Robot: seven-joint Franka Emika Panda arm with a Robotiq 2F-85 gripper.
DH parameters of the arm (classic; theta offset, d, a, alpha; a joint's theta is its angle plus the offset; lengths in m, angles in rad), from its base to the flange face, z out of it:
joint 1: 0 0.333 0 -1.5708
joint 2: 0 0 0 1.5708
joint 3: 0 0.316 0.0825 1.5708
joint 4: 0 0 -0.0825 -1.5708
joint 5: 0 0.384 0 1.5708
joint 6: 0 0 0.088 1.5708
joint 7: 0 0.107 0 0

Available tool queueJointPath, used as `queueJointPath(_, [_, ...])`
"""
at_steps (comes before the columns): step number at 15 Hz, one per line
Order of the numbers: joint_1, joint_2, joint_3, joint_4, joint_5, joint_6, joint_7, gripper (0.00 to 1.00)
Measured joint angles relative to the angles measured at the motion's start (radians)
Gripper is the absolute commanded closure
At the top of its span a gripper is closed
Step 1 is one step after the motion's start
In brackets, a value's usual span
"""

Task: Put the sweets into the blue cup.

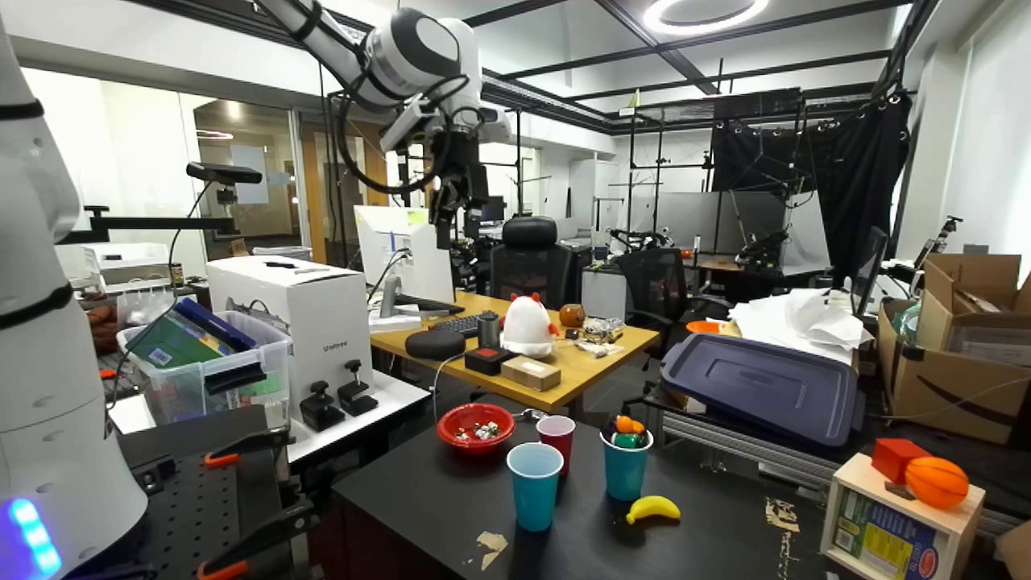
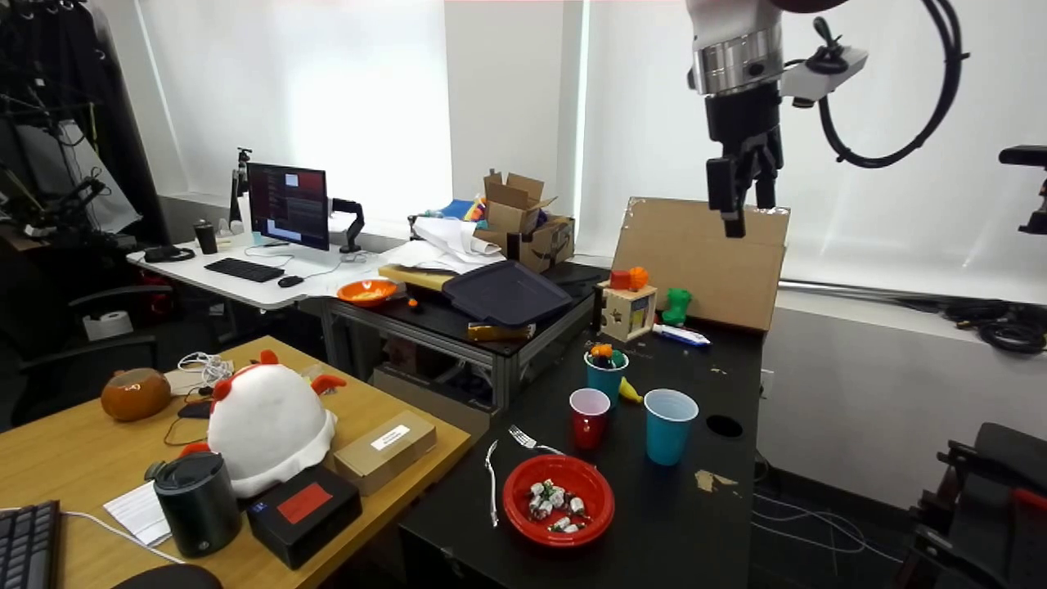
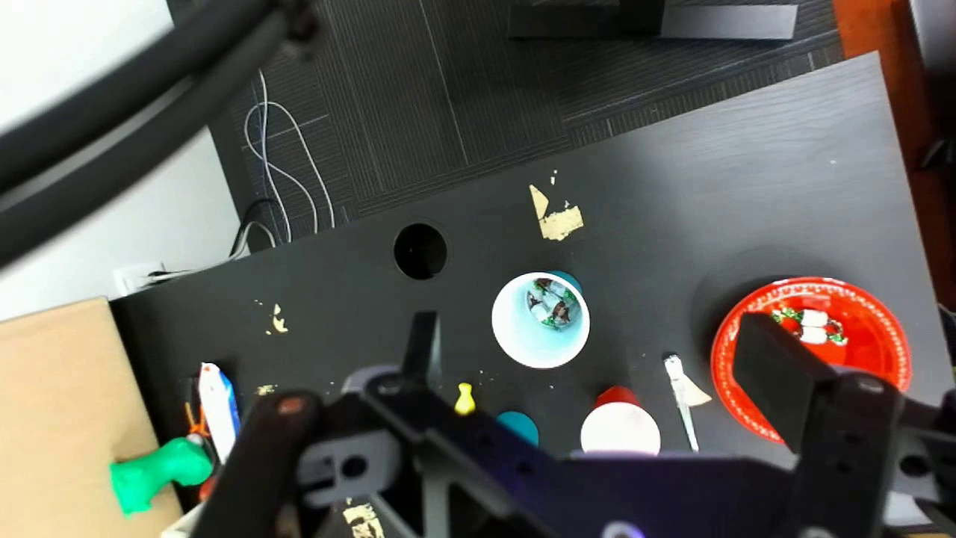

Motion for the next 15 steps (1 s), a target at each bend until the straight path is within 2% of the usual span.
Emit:
queueJointPath(10, [0.087, 0.472, -0.004, 0.316, 0.079, 0.122, -0.115, 0.0])
queueJointPath(15, [0.128, 0.676, -0.043, 0.435, 0.073, 0.211, -0.118, 0.0])
